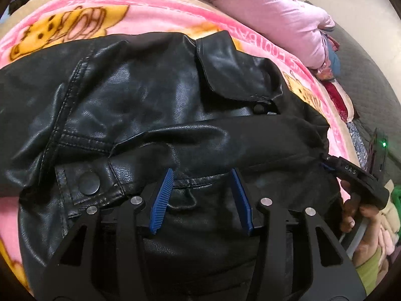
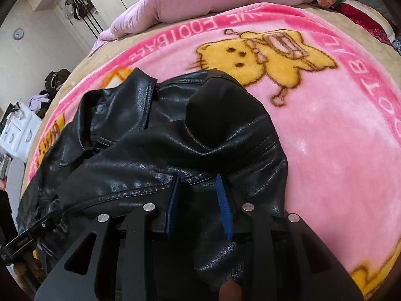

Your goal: Fold large clothes

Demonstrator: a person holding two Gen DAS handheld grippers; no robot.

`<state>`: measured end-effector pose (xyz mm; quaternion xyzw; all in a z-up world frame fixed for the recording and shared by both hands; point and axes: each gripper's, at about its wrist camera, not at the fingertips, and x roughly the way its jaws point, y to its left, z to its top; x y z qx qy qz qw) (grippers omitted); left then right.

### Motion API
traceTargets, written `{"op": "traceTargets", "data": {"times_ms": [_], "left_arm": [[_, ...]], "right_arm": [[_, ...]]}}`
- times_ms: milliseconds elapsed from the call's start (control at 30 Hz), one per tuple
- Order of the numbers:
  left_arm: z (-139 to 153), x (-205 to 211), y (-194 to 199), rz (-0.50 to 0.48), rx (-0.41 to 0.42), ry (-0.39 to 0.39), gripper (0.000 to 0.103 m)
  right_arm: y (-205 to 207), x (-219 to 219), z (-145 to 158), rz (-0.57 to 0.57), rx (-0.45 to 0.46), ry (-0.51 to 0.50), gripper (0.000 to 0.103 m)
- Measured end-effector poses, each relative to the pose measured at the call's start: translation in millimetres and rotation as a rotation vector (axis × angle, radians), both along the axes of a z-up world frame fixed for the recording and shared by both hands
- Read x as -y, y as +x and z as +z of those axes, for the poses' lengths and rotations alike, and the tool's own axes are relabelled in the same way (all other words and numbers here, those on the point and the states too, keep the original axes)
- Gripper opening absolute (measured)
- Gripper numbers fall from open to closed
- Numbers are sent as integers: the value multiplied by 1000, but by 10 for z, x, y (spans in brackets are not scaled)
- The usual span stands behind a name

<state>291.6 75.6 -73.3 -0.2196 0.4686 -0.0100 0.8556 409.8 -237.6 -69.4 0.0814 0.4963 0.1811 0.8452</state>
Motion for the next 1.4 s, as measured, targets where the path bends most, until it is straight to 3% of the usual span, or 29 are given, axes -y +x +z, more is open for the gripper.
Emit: {"op": "traceTargets", "data": {"times_ms": [167, 300, 367, 500, 700, 767, 900, 967, 1100, 1167, 1267, 1400], "left_arm": [[286, 114, -126, -38, 55, 13, 52], [503, 249, -329, -78, 110, 71, 53], [524, 286, -387, -85, 105, 86, 67], [475, 328, -462, -95, 92, 92, 67], [294, 313, -536, -88, 32, 130, 73], [217, 317, -551, -86, 9, 132, 73], [69, 305, -566, -98, -19, 118, 73], [32, 300, -576, -102, -15, 117, 73], [106, 323, -614, -103, 11, 139, 73], [269, 368, -654, -111, 65, 162, 74], [465, 410, -639, -130, 126, 189, 78], [384, 328, -455, -105, 66, 231, 79]], "right_arm": [[-101, 50, 269, 53, 60, 38, 39], [-255, 225, 551, 73, 103, 114, 40], [-348, 265, 597, 112, 89, 154, 46], [-526, 166, 629, 160, 101, 95, 46], [-701, 174, 577, 137, 103, 96, 47], [-721, 198, 545, 124, 88, 111, 53], [-655, 198, 168, 110, -59, 62, 55], [-633, 201, 89, 101, -78, 70, 55], [-679, 276, 496, 109, 86, 101, 58], [-585, 333, 651, 63, 160, 68, 71], [-262, 433, 767, -34, 221, 23, 71], [201, 509, 660, -121, 140, 48, 71]]}}
